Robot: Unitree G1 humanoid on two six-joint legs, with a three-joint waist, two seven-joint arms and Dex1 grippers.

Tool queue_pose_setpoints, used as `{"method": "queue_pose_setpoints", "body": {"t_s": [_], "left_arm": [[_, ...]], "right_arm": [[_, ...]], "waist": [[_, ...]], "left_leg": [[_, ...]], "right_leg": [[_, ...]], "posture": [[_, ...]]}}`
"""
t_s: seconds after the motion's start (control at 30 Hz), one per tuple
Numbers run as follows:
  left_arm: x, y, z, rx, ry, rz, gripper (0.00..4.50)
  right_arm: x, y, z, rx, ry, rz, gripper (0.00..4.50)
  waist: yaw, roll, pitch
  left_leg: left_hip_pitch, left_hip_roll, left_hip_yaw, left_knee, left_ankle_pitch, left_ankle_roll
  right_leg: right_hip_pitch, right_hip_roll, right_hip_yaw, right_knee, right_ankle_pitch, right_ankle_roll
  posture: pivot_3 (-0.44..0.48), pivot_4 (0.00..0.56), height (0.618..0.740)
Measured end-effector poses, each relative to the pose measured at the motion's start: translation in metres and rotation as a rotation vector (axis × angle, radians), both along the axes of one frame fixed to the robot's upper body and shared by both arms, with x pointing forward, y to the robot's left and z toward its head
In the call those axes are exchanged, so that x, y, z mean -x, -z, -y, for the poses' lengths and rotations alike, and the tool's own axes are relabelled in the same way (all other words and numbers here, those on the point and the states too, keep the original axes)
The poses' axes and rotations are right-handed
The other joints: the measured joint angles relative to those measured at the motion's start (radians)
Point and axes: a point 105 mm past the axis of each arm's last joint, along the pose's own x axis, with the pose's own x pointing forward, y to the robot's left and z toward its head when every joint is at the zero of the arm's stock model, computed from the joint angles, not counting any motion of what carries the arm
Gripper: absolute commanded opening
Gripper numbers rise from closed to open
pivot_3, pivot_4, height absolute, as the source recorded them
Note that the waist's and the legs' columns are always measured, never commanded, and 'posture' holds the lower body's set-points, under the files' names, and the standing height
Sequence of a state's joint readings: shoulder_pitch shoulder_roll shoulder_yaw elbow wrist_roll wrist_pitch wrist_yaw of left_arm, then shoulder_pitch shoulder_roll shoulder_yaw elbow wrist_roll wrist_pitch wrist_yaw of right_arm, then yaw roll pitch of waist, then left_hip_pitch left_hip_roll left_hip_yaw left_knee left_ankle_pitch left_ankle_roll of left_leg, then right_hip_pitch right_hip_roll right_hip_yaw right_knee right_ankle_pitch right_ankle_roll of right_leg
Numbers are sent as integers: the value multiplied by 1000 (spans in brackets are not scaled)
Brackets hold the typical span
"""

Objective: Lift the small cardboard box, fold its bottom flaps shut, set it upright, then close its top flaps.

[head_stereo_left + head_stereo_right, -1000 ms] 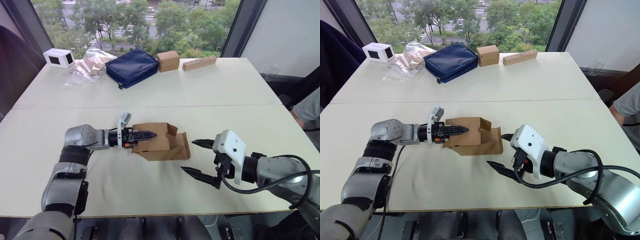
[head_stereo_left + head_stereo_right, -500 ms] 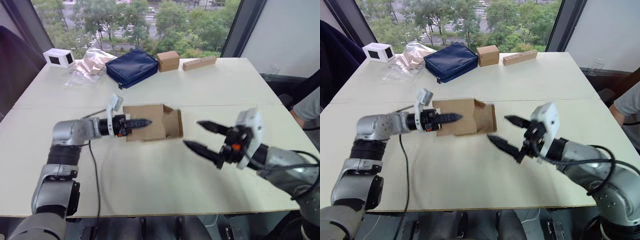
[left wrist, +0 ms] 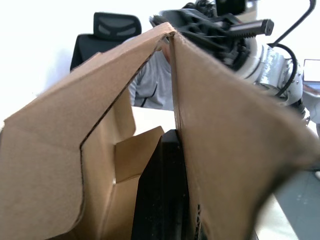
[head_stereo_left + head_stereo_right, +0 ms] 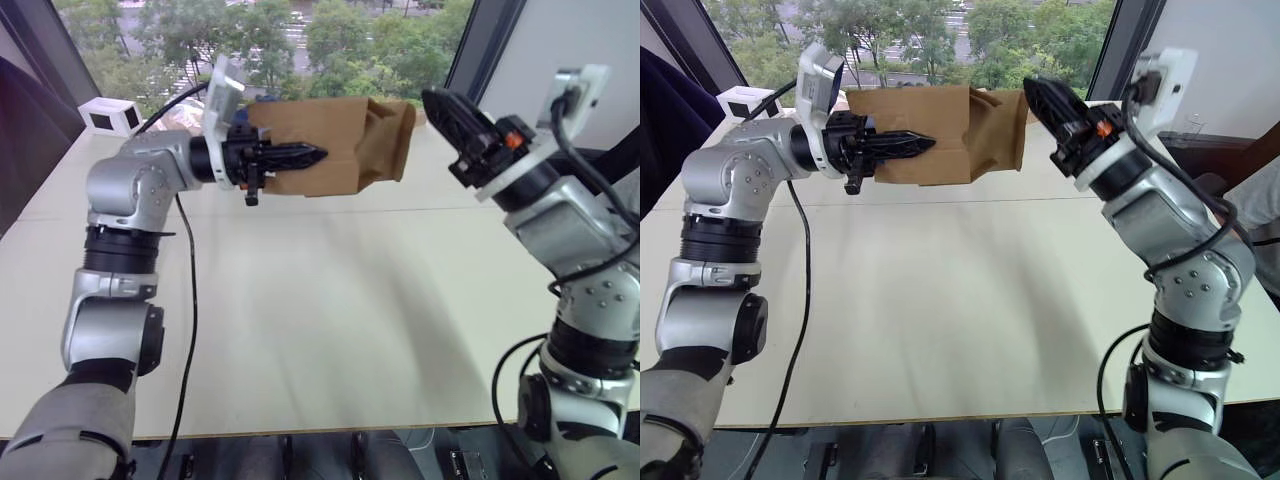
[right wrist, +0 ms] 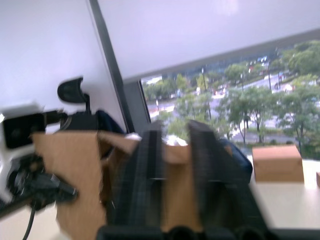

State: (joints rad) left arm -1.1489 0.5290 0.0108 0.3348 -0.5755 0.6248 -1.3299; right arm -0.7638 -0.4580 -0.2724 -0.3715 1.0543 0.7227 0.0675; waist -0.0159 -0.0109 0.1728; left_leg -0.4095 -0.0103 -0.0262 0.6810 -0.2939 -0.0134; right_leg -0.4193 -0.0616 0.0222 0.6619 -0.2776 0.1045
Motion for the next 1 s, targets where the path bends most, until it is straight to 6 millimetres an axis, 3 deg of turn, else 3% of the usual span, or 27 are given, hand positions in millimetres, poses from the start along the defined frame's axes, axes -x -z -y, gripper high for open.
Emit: {"method": "queue_pose_setpoints", "body": {"t_s": [0.13, 0.53, 1.0], "left_arm": [[3, -7, 1, 3, 16, 39, 0], [0, -5, 3, 12, 13, 19, 0], [10, 10, -2, -8, 94, -101, 0]], "right_arm": [[-1, -3, -6, -1, 2, 10, 59], [6, 17, -34, 42, -69, -22, 59], [12, 25, -48, 47, -118, -32, 59]], "waist": [[1, 0, 0], [-1, 0, 0], [-3, 0, 0]], "left_leg": [[0, 0, 0, 0, 0, 0], [0, 0, 0, 0, 0, 0], [0, 0, 0, 0, 0, 0]], "right_leg": [[0, 0, 0, 1, 0, 0], [-1, 1, 1, 2, 0, 0], [-1, 1, 1, 2, 0, 0]], "posture": [[0, 150, 740], [0, 150, 740], [0, 150, 740]]}}
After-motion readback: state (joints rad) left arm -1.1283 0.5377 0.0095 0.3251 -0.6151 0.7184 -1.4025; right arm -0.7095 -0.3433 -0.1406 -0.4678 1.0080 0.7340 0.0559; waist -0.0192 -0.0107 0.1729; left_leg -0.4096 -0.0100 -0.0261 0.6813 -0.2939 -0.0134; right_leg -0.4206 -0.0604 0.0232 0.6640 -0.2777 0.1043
